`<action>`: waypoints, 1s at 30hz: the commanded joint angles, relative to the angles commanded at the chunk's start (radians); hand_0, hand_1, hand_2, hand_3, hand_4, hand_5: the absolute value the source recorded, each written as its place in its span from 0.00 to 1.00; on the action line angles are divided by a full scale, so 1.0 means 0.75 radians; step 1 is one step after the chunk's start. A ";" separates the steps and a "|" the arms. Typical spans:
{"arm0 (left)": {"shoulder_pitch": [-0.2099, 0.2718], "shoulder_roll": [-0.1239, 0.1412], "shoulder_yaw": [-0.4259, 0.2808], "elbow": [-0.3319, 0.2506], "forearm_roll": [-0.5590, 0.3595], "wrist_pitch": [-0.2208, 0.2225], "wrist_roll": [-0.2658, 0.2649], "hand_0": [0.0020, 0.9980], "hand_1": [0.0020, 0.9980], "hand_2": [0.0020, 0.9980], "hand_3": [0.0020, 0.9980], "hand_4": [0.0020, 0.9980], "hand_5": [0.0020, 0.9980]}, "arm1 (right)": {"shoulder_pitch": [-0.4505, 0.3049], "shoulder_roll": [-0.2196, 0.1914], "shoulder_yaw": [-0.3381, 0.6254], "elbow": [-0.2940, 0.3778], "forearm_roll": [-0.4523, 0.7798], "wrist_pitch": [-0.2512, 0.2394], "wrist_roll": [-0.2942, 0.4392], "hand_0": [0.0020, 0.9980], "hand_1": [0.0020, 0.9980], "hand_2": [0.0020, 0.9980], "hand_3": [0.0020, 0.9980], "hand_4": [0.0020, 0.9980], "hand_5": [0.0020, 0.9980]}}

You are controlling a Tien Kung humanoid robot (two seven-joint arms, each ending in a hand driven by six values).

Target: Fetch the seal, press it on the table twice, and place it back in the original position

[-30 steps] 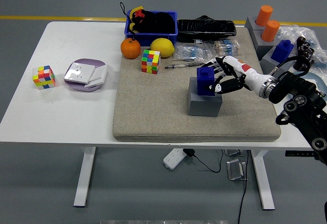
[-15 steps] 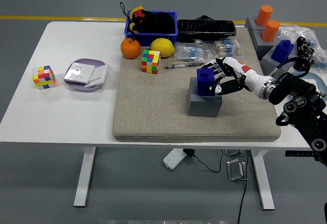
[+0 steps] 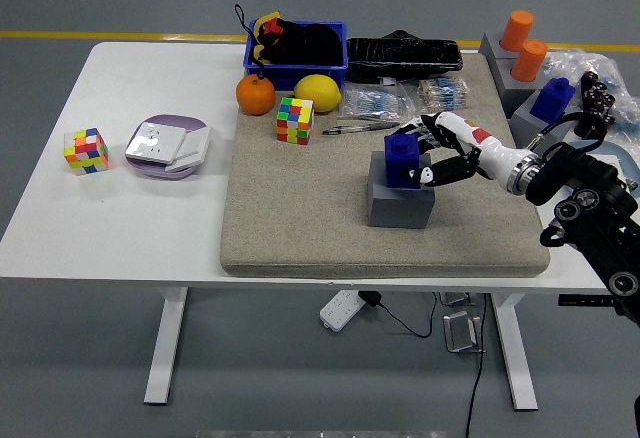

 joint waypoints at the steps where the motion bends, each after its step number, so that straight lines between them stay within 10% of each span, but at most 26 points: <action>1: 0.000 0.000 0.000 0.000 0.000 0.000 0.000 0.82 0.82 0.79 0.84 0.80 0.39 | 0.000 0.000 0.000 -0.001 -0.005 0.000 0.001 0.75 0.70 0.67 0.67 0.86 0.00; 30: -0.002 0.010 0.020 -0.004 -0.010 0.000 0.001 0.82 0.82 0.79 0.84 0.80 0.39 | 0.001 0.001 -0.007 -0.016 -0.016 -0.004 0.029 0.81 0.78 0.77 0.78 0.94 0.00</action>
